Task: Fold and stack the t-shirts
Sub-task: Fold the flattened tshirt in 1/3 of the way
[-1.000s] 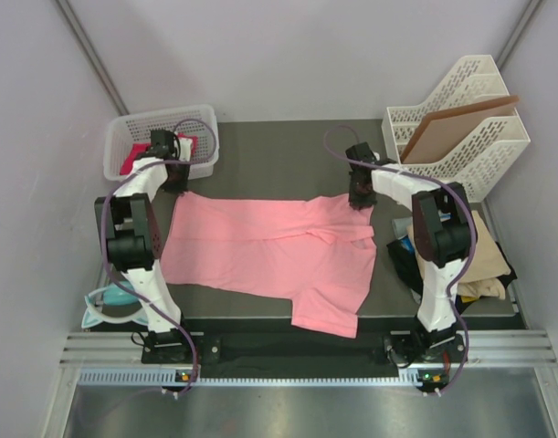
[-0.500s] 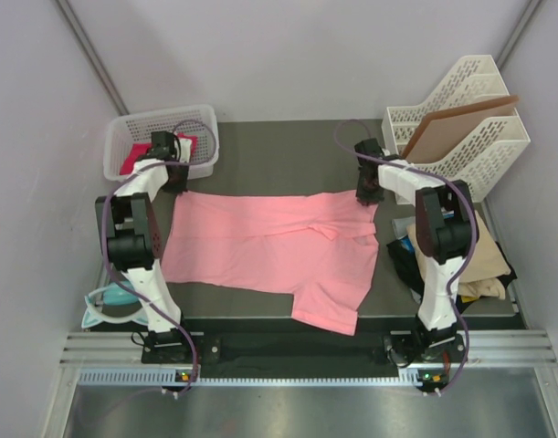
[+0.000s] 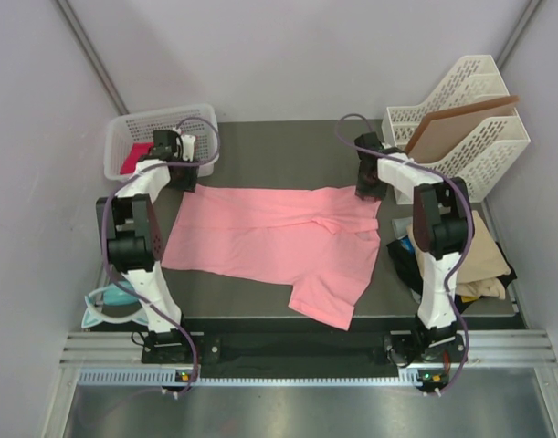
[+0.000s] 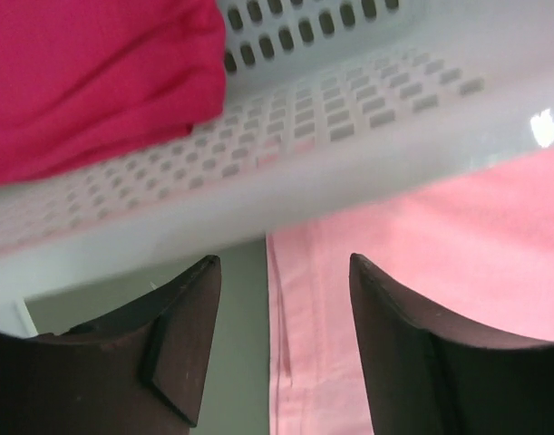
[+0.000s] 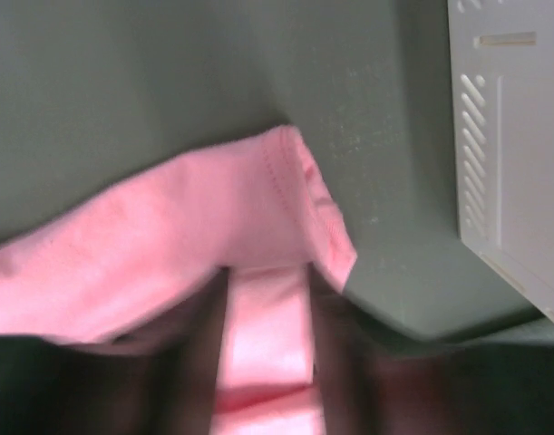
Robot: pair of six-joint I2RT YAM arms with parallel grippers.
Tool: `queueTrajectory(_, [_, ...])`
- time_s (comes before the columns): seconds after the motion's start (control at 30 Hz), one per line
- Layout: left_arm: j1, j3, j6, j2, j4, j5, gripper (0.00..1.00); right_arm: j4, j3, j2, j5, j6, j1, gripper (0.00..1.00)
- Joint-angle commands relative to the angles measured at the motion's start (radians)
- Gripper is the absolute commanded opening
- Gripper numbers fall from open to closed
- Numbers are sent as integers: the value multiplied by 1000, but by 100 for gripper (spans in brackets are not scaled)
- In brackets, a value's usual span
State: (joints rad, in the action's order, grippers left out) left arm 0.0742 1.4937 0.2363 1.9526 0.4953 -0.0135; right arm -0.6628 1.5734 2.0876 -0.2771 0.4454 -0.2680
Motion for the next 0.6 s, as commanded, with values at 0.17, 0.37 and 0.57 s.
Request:
queueTrajectory(0.17, [4,-88,103,-367,93,-47,79,-73,11,-263,-143,-25,-30,70])
queueTrajectory(0.37, [3,-283,198,-670,291,-219,80,-89,-183,-520,-221,-30,-192,71])
queueTrajectory(0.57, [3,-617,291,-869,315,-212,80,-52,-596,-802,-163,111,-402,68])
